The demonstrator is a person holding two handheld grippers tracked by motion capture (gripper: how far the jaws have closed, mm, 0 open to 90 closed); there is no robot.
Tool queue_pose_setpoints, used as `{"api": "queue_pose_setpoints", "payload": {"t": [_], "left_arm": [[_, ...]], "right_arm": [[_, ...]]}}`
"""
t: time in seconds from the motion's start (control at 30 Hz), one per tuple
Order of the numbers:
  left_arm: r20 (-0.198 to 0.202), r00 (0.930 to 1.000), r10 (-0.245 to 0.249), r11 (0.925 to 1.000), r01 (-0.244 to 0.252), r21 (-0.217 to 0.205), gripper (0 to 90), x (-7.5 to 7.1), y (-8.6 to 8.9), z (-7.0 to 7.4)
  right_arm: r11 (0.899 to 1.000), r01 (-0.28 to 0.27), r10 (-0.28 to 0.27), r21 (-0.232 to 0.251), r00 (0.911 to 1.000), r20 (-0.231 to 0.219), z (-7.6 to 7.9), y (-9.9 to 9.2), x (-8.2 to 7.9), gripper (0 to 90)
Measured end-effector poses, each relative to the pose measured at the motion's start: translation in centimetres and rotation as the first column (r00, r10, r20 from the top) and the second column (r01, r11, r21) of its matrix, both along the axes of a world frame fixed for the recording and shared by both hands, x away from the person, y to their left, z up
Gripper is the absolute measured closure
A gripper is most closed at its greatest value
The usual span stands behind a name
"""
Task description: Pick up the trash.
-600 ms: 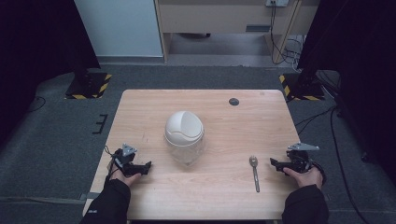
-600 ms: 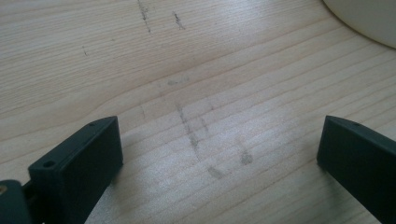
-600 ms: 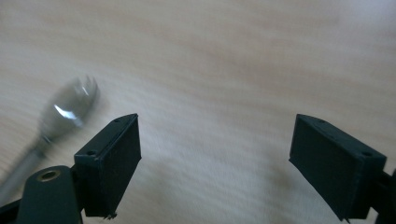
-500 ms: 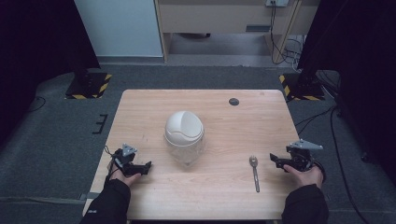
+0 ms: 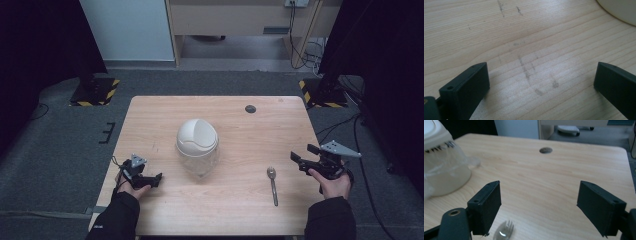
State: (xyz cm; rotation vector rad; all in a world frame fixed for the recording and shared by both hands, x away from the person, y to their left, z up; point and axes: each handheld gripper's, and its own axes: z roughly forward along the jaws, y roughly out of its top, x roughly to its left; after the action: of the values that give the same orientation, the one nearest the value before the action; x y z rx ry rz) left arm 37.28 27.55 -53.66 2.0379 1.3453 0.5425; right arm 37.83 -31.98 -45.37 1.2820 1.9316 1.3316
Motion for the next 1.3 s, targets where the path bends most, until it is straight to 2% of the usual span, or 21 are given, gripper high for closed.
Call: {"api": "queue_pose_setpoints", "payload": {"t": [0.17, 0.3, 0.47, 0.87, 1.07, 1.3], "left_arm": [[0.000, 1.0000, -0.001, 1.0000, 0.001, 0.001, 0.0, 0.0, 0.0, 0.0], [0.000, 1.0000, -0.001, 1.0000, 0.001, 0.001, 0.0, 0.0, 0.0, 0.0], [0.000, 1.0000, 0.000, 1.0000, 0.000, 0.000, 0.0, 0.0, 0.0, 0.0], [0.001, 1.0000, 0.000, 1.0000, 0.000, 0.000, 0.0, 0.0, 0.0, 0.0], [0.001, 1.0000, 0.000, 1.0000, 0.000, 0.000, 0.0, 0.0, 0.0, 0.0], [0.001, 1.0000, 0.000, 1.0000, 0.000, 0.000, 0.0, 0.0, 0.0, 0.0]], "right_arm": [[0.999, -0.003, 0.000, 0.049, 0.9979, 0.064, 1.5, 0.4, -0.1, 19.0], [0.998, -0.021, 0.015, 0.058, 0.9950, 0.098, 2.9, 0.8, -0.3, 18.6], [0.995, -0.037, 0.023, 0.096, 0.9896, 0.142, 4.7, 1.3, -0.5, 17.9], [0.994, -0.074, 0.058, 0.084, 0.9805, 0.188, 7.6, 2.6, -0.8, 15.7], [0.990, -0.126, 0.107, 0.066, 0.9662, 0.234, 9.1, 4.6, -0.4, 13.9], [0.980, -0.196, 0.180, 0.039, 0.9510, 0.251, 10.4, 7.6, 0.4, 12.5]]}}
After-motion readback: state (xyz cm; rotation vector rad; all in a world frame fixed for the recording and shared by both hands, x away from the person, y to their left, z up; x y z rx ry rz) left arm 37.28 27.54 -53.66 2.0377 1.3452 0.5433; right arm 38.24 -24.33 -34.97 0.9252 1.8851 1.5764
